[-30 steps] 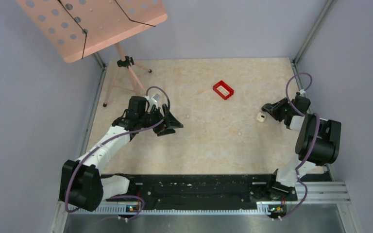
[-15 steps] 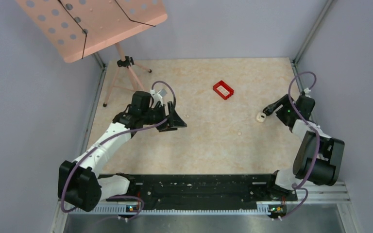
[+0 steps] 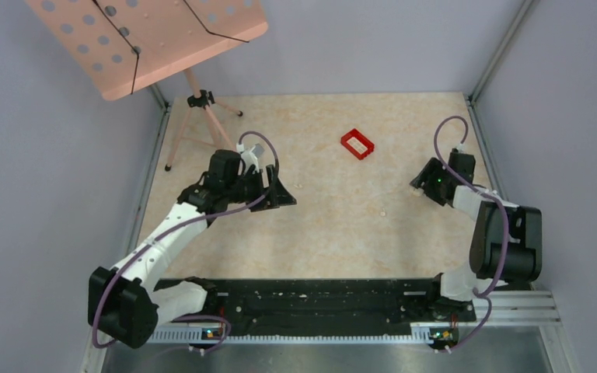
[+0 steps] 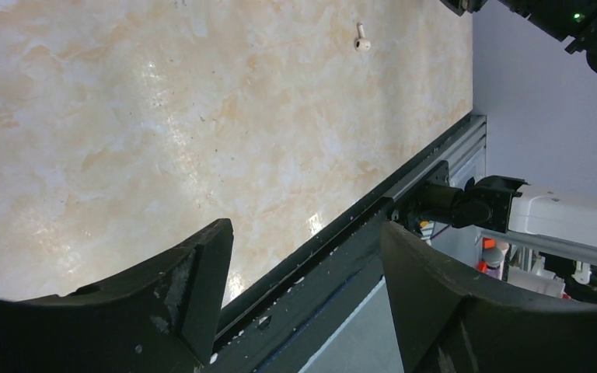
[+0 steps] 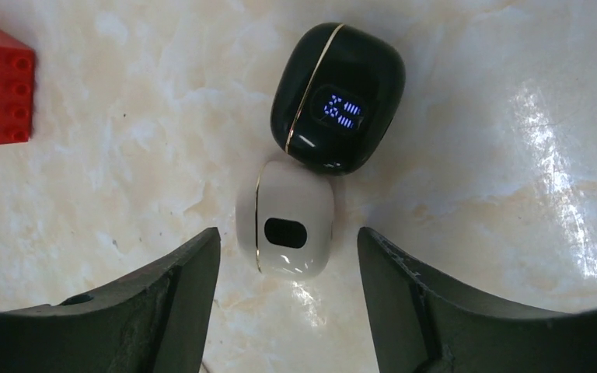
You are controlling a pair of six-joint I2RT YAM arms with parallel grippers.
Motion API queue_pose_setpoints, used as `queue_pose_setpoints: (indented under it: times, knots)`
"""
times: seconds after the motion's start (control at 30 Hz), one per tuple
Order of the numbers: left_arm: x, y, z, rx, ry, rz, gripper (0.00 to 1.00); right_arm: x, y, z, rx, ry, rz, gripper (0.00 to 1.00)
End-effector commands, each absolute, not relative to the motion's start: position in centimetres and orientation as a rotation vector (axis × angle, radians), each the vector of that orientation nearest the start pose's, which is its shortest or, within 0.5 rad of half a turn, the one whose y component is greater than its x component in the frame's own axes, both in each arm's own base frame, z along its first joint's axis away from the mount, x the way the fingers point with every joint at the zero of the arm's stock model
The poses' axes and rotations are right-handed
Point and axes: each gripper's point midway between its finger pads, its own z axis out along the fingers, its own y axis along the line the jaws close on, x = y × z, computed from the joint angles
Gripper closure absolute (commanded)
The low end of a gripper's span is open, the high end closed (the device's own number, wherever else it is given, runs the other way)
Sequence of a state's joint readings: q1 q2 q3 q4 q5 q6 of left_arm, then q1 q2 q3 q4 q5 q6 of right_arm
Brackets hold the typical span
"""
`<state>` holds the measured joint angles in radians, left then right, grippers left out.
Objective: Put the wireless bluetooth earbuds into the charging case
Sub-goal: Pick up the charging case at the center of the board.
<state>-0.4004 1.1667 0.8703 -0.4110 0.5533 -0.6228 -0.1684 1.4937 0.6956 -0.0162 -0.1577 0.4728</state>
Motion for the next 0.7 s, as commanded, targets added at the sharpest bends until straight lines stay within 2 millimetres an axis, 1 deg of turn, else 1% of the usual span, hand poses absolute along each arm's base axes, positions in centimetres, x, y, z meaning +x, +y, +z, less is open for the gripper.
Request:
queue_pose_setpoints:
  times: [0.0,0.13,0.3,0.4,0.5,0.6,0.67]
  knots:
    - [24.3,-21.7,19.8,0.073,2.293,-1.089,0.25,37.9,-1.4,4.5,0.639,2.291,0.308,0.37]
    - [24.3,-22.0,19.1,0.051,2.312,-1.119,0.25,37.8,-1.0,3.1,0.586,2.376,0.22,0.41]
    - [24.4,-22.6,18.6,0.045,2.348,-1.152,0.26,37.4,-1.0,2.1,0.536,2.437,0.105,0.46]
    - [24.5,-22.5,18.5,0.035,2.349,-1.146,0.27,37.1,-1.1,2.0,0.511,2.457,0.037,0.48]
    - [24.6,-22.4,18.5,0.01,2.35,-1.134,0.26,37.1,-1.0,2.5,0.491,2.456,0.025,0.48]
    - [24.7,-22.4,18.0,-0.029,2.378,-1.141,0.26,37.2,-0.2,2.9,0.448,2.454,0.044,0.44]
    - [24.6,-22.6,17.8,-0.042,2.388,-1.156,0.26,37.1,-0.1,2.9,0.429,2.459,0.046,0.42]
